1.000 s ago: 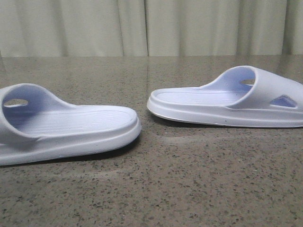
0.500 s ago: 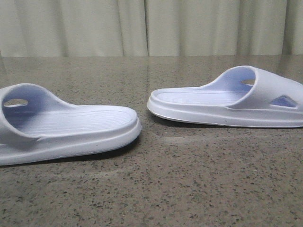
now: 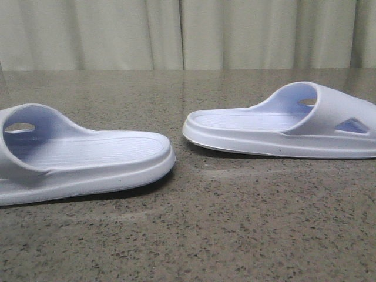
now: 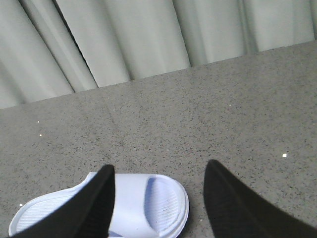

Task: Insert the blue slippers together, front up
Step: 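Grasp the slipper heel with the left gripper and lift it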

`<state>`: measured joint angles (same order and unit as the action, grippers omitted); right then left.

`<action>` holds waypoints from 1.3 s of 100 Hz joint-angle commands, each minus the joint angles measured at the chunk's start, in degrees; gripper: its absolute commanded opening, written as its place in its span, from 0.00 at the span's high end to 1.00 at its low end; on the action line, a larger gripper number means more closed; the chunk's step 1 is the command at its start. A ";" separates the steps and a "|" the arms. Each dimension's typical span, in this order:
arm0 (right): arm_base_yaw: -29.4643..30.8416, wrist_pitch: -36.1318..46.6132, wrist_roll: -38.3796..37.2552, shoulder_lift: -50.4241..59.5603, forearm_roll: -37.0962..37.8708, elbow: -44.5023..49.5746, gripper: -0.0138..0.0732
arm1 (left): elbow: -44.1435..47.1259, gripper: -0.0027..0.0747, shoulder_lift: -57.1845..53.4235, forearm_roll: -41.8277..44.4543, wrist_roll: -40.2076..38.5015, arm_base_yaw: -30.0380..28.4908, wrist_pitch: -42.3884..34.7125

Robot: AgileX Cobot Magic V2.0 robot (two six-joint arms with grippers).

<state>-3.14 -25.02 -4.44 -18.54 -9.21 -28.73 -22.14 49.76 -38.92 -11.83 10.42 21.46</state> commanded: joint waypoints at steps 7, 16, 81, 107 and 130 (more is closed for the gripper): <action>0.00 4.97 0.22 -0.84 -0.23 -2.00 0.45 | -1.26 0.34 -0.05 -1.38 -0.41 0.43 0.76; 0.00 4.97 0.22 -0.84 -0.23 -2.00 0.45 | -1.26 0.43 -0.05 -1.73 -0.41 0.43 0.76; 0.00 4.97 0.22 -0.84 -0.23 -2.00 0.45 | -1.26 0.94 -0.05 -1.82 -0.18 0.43 -0.16; 0.00 5.36 0.22 -0.84 -0.23 -2.00 0.45 | -1.26 0.94 -3.84 -1.82 -0.18 0.43 0.69; 0.00 8.02 0.22 -0.84 -0.23 -2.00 0.45 | -3.14 0.94 -11.44 -2.38 -0.18 0.43 3.38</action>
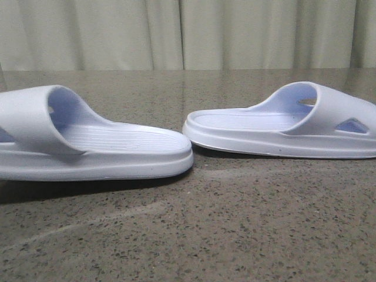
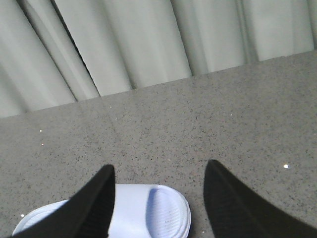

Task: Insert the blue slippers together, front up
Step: 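Grasp the slipper heel with the left gripper and lift it, then grasp the other slipper's heel with the right gripper and lift it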

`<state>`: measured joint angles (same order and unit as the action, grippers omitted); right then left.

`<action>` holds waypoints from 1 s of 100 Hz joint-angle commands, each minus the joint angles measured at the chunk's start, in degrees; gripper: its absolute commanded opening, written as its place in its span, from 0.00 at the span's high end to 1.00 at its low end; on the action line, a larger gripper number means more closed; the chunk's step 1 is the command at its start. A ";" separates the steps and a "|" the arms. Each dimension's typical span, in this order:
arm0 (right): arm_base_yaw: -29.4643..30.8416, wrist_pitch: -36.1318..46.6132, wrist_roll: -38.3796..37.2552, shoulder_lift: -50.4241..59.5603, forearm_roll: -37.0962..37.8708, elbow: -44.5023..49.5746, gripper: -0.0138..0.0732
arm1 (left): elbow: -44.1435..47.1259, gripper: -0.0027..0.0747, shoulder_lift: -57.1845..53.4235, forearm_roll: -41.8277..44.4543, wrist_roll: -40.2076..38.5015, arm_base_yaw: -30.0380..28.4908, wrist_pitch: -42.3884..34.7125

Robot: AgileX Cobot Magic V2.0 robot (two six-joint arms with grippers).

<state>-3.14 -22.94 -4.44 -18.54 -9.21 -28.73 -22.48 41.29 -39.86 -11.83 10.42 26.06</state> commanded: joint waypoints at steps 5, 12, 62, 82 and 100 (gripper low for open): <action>0.00 6.37 0.22 -0.84 -0.13 -2.00 0.45 | -3.48 0.94 -5.09 -2.17 -0.18 0.43 -0.57; 0.00 7.54 0.22 -0.84 0.13 -1.69 0.45 | -4.29 0.94 -7.67 -3.15 -0.18 0.43 0.09; 0.00 11.66 0.22 -14.48 -2.09 0.72 0.45 | -8.53 0.94 -13.89 -6.92 -0.18 0.43 1.43; 0.00 15.06 0.22 -25.07 -8.64 0.72 0.45 | -8.53 0.94 -13.89 -6.92 -0.18 0.43 1.56; 0.00 16.77 0.22 -33.01 -15.23 0.60 0.45 | -8.53 0.94 -13.89 -6.92 -0.18 0.43 1.65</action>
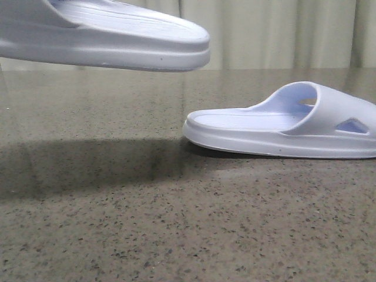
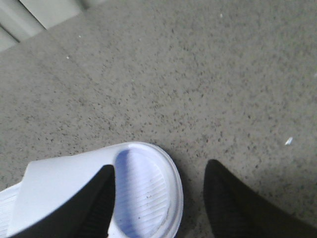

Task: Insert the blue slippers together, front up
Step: 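Grasp the other slipper's heel with the right gripper and lift it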

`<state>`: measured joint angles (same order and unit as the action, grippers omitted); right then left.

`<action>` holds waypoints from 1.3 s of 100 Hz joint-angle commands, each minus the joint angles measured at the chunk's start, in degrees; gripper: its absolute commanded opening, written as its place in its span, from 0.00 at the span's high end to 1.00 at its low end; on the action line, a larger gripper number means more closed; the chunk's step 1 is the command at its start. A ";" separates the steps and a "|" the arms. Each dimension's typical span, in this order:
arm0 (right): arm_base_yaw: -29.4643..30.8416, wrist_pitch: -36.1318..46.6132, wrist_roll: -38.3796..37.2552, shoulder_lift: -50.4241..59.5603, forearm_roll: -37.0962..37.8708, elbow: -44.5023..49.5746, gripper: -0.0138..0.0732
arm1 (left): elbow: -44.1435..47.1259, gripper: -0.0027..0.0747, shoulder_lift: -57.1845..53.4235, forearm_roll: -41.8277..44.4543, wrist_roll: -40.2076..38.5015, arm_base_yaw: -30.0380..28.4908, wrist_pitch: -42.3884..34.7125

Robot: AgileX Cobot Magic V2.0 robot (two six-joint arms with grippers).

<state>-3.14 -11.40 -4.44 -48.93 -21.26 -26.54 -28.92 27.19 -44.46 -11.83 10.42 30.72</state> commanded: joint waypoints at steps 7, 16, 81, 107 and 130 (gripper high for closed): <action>0.00 5.48 0.22 -4.87 -5.15 -1.58 0.45 | -2.08 0.94 0.21 -2.31 -0.18 0.43 -3.02; 0.00 5.88 0.22 -7.15 -6.77 -1.58 0.45 | -2.08 0.94 0.21 -2.31 -0.18 0.43 -2.68; -2.91 6.07 0.22 -14.14 -9.83 -1.70 0.45 | -2.08 0.94 0.21 -2.31 -0.18 0.43 -2.03; -5.15 6.59 0.22 -16.53 -11.73 -1.70 0.45 | -2.08 0.94 0.21 -2.31 -0.18 0.43 -1.81; -5.23 6.26 0.22 -16.67 -11.88 -1.70 0.51 | -2.08 0.94 0.21 -2.46 -0.18 0.43 -1.55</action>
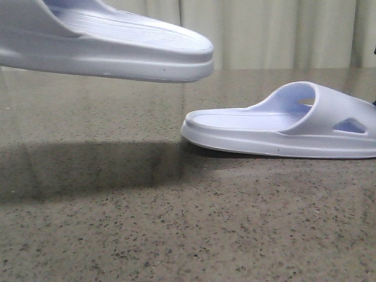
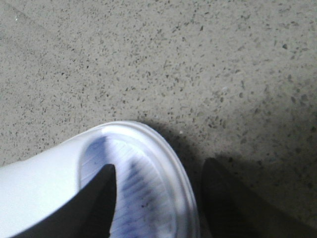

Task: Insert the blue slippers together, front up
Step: 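Grasp the other slipper's heel with the right gripper and lift it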

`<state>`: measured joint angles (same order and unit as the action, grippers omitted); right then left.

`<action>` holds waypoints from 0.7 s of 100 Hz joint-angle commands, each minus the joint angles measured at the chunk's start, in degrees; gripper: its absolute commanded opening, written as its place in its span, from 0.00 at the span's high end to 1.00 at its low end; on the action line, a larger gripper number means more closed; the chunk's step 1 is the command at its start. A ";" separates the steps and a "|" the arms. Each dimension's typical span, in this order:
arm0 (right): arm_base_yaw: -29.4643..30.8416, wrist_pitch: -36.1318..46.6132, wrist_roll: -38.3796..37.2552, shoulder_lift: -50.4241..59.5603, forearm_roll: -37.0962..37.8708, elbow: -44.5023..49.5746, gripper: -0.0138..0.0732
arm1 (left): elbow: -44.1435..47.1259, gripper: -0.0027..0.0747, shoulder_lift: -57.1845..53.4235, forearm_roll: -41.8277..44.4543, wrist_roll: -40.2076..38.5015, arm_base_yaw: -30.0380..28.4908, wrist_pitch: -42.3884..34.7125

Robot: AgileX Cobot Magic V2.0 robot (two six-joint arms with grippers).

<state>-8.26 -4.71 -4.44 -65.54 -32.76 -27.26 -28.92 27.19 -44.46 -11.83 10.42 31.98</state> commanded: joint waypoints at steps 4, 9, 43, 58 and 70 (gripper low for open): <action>-0.12 -0.56 0.22 -0.07 -0.38 -0.97 0.54 | -2.08 0.94 0.21 -2.72 -0.18 0.43 -2.81; -0.12 -0.67 0.22 -0.07 -0.38 -0.97 0.60 | -2.08 0.94 0.21 -2.83 -0.18 0.43 -2.81; -0.12 1.06 0.22 -0.07 -0.27 -0.97 0.96 | -2.08 0.94 0.21 -4.51 -0.18 0.43 -2.13; -0.12 4.33 0.22 -0.07 -0.14 -0.97 0.96 | -2.08 0.94 0.21 -4.51 -0.18 0.43 -1.85; -0.39 7.59 0.22 0.68 -0.14 -0.97 0.96 | -2.08 0.94 0.21 -4.51 -0.18 0.43 -1.85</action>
<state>-8.43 -2.89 -4.56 -65.73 -33.31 -27.26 -28.92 27.19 -46.41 -11.83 10.42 32.85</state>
